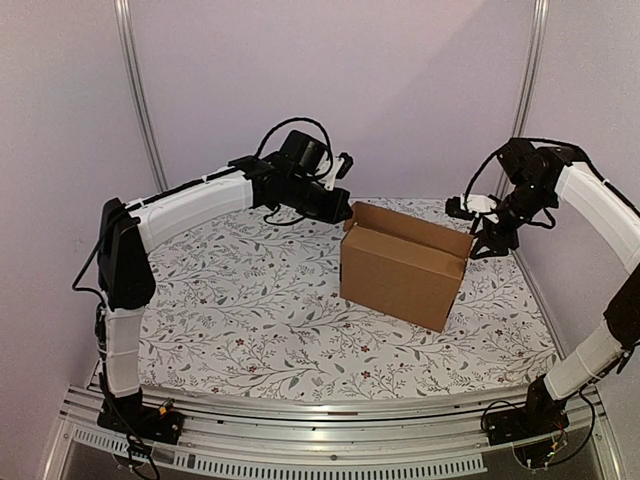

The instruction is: Fold the paper box

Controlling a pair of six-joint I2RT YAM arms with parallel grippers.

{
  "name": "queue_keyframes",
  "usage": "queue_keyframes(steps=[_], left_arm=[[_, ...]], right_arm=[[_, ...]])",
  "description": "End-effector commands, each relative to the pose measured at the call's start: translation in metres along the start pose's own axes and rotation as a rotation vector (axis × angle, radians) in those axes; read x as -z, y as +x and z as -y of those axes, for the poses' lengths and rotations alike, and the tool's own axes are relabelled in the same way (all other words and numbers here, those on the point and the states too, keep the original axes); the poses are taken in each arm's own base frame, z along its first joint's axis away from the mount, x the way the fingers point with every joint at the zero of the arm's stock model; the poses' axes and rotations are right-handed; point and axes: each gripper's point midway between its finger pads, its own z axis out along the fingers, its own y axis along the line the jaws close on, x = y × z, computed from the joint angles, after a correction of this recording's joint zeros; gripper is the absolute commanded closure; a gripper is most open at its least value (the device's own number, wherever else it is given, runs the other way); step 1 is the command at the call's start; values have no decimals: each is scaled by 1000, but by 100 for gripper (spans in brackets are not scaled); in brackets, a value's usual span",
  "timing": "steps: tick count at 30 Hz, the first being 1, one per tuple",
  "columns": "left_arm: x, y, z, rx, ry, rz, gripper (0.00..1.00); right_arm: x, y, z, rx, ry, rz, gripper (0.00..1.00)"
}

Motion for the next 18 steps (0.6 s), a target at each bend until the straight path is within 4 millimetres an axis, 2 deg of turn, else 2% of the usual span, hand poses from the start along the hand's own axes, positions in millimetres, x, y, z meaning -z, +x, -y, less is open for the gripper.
queue_keyframes(steps=[1, 6, 18], left_arm=[[-22, 59, 5, 62, -3, -197, 97], [-23, 64, 10, 82, 2, -214, 99], [-26, 76, 4, 53, -42, -237, 100]], right_arm=[[-2, -1, -20, 29, -67, 24, 46], [-1, 0, -22, 27, -68, 26, 47], [6, 4, -37, 77, -89, 17, 48]])
